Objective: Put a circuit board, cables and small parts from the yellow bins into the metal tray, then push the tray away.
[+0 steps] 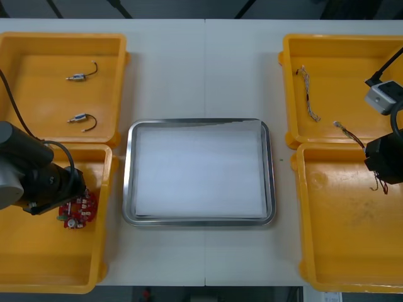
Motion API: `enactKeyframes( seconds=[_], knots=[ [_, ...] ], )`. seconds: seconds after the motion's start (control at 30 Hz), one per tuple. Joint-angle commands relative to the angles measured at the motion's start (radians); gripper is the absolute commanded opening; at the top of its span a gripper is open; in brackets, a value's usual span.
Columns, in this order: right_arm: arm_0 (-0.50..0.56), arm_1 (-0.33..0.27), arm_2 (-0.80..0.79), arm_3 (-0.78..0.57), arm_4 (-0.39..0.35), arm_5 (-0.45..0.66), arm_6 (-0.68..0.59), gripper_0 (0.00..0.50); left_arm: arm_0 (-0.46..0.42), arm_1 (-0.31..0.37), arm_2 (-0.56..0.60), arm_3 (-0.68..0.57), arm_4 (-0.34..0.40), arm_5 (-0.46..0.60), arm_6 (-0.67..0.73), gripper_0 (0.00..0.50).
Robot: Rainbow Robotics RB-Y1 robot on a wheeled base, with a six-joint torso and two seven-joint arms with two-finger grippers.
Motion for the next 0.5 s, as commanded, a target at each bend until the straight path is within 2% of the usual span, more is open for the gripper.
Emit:
enactKeyframes(
  seconds=[0.03, 0.3, 0.5],
  knots=[
    [-0.038, -0.04, 0.002, -0.028, -0.018, 0.005, 0.028, 0.0, -0.076, 0.078, 0.033, 0.002, 0.082, 0.064, -0.154, 0.0],
    [-0.036, -0.039, 0.002, -0.028, -0.013, 0.005, 0.031, 0.0, -0.076, 0.106, 0.192, 0.027, 0.195, 0.196, -0.31, 0.0],
    [-0.036, -0.039, 0.002, -0.023, -0.01, 0.005, 0.034, 0.0, -0.076, 0.101, 0.321, 0.035, 0.258, 0.285, -0.344, 0.0]
  ],
)
